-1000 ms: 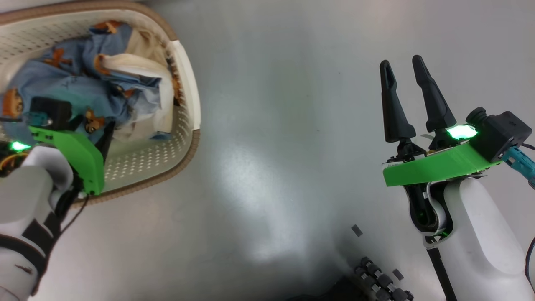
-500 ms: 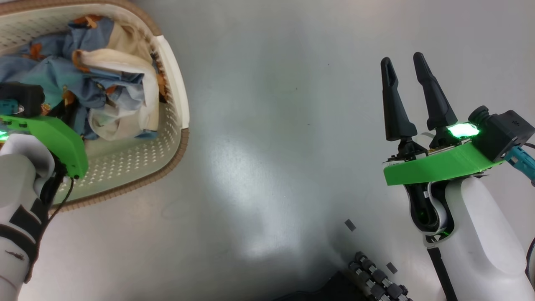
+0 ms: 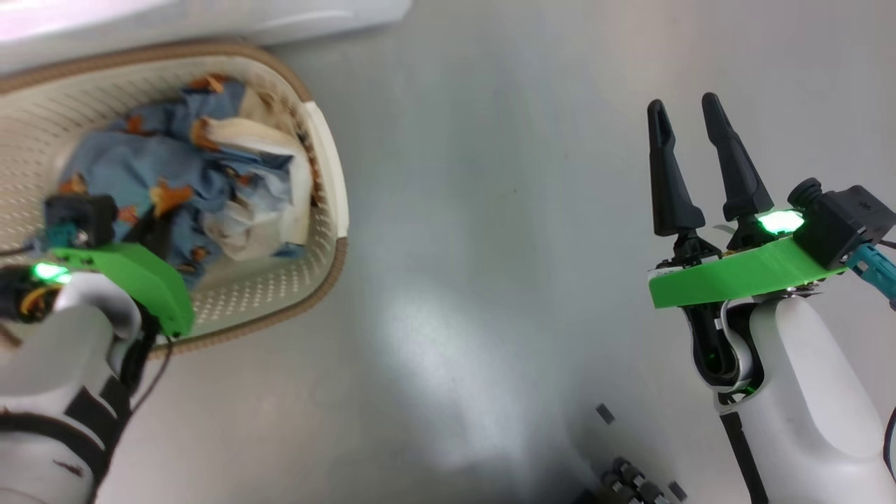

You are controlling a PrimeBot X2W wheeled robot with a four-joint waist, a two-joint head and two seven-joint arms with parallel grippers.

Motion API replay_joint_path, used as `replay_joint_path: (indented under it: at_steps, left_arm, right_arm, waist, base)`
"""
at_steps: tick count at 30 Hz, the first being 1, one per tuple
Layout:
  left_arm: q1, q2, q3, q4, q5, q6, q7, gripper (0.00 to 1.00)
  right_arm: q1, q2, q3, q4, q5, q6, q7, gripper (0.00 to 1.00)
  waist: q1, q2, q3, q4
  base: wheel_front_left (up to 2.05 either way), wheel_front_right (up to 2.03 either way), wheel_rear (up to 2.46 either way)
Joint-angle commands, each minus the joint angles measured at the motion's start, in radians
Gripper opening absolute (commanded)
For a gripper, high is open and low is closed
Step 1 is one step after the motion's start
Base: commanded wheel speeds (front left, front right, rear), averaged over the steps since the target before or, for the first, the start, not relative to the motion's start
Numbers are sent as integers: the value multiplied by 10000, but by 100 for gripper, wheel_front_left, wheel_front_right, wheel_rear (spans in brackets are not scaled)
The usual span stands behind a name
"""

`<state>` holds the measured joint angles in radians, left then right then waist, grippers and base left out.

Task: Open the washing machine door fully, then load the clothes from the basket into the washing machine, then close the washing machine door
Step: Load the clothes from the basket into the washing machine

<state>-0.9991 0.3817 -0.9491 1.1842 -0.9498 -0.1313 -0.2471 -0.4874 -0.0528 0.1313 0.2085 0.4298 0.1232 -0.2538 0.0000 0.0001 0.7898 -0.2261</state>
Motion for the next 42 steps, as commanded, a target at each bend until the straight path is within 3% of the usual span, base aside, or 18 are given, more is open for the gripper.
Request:
replay_joint_path:
  at_steps: [1, 6, 16, 27, 42]
  left_arm:
    - [368, 315, 257, -293, -119, 8, -124, 0]
    - [763, 543, 698, -1160, -198, 7, -141, 0]
    - [2530, 673, 2775, -2951, 490, 7, -145, 0]
    - [4244, 88, 4743, -4651, 1537, 6, -146, 0]
    - [5736, -787, 6495, -6989, 2364, 6, -147, 0]
  right_arm:
    - [262, 26, 166, -113, -119, 75, -80, 100]
    - [367, 26, 79, 86, -222, 75, -80, 100]
    - [845, 26, 7, 505, -396, 75, -80, 100]
    - [1494, 26, -99, 953, -544, 75, -80, 100]
    - [2097, 26, -166, 1356, -542, 75, -80, 100]
  waist:
    - [0, -1, -653, 326]
    - [0, -1, -1249, 556]
    - [0, -1, -2814, 821]
    - [0, -1, -4461, 1119]
    - [0, -1, -5849, 1433]
  base:
    - [0, 0, 0]
    - [0, 0, 0]
    - [0, 0, 0]
    - [0, 0, 0]
    - [0, 0, 0]
